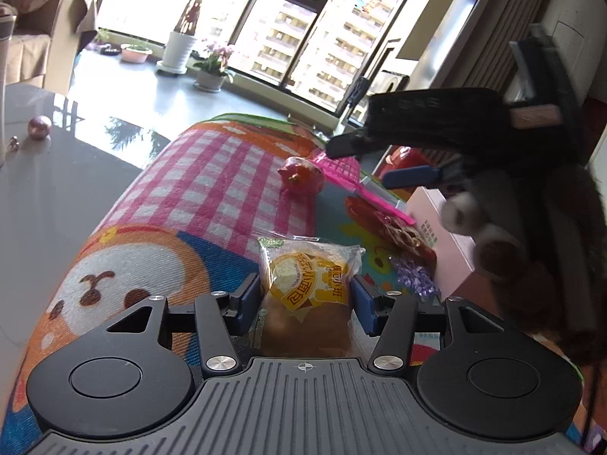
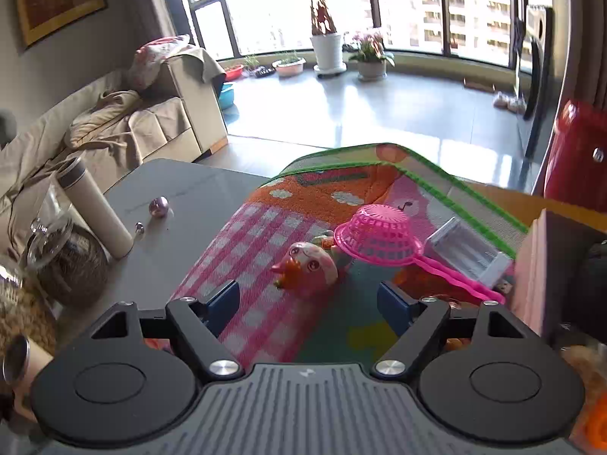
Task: Organize objects
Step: 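Drop bun package in box with left tool while right tool places pink figure, then grasp the purple star toy with the left tool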
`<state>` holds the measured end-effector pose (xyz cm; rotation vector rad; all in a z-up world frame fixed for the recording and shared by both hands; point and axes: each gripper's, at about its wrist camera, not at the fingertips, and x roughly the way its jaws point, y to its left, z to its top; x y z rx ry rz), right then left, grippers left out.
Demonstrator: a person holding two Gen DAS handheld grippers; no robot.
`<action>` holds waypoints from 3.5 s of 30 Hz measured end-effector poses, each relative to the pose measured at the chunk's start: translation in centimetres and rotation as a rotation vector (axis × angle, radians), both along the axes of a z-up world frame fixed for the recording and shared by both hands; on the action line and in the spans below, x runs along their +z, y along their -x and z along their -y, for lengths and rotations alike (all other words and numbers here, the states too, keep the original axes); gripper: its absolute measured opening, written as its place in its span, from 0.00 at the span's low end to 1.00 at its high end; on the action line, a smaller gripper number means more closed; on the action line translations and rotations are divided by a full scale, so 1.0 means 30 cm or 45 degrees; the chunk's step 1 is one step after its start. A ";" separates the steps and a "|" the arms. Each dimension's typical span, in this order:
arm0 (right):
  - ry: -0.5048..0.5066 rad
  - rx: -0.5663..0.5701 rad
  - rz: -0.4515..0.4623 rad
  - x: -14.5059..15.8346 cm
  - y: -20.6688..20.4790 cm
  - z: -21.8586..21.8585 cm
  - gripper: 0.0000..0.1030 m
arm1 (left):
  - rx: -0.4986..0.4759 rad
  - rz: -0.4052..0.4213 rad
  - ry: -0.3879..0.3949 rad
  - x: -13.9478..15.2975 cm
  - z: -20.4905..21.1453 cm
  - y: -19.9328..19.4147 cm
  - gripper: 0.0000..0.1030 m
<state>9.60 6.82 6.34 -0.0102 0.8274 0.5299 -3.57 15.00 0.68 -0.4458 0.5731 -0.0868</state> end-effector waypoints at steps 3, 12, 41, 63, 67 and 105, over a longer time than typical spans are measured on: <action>0.070 -0.028 -0.094 -0.092 -0.119 -0.100 0.82 | 0.019 -0.011 -0.008 0.009 -0.026 0.044 0.55; 0.127 0.130 -0.013 -0.058 0.119 0.021 0.49 | 0.049 -0.018 -0.014 0.025 -0.070 0.096 0.55; 0.061 -0.394 0.199 0.001 0.776 0.991 0.49 | -0.532 0.105 -0.231 0.261 0.889 -0.433 0.53; 0.095 -0.454 0.308 0.250 0.125 0.895 0.87 | -0.294 -0.033 -0.231 0.100 0.293 -0.181 0.53; 0.073 -0.463 0.244 0.180 0.144 0.886 0.87 | -0.251 -0.068 -0.189 0.054 0.226 -0.208 0.53; 0.081 -0.477 0.194 -0.203 0.555 0.828 1.00 | -0.327 -0.240 -0.186 0.007 0.253 -0.160 0.13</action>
